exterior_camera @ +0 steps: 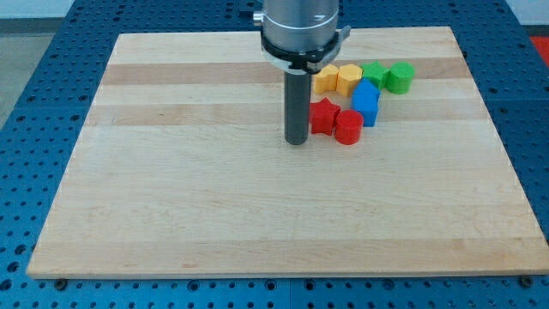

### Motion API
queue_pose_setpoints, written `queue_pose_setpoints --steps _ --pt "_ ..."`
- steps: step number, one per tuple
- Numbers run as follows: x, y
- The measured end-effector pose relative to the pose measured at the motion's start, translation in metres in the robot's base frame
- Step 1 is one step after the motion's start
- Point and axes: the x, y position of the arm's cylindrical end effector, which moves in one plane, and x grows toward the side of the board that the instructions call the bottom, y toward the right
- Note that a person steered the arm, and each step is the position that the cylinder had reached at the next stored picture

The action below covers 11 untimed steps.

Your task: Slightly push the red star downwards

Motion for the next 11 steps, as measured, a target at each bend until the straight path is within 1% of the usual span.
queue_pose_setpoints --steps 1,2,4,5,6,7,10,11 --pt "-0.024 -0.029" --pt "-0.044 -0.040" --pt "-0.052 -0.006" --pt "-0.070 -0.002" --pt "-0.070 0.023" --pt "-0.070 0.033" --pt "-0.044 0.034" --pt "-0.043 0.034"
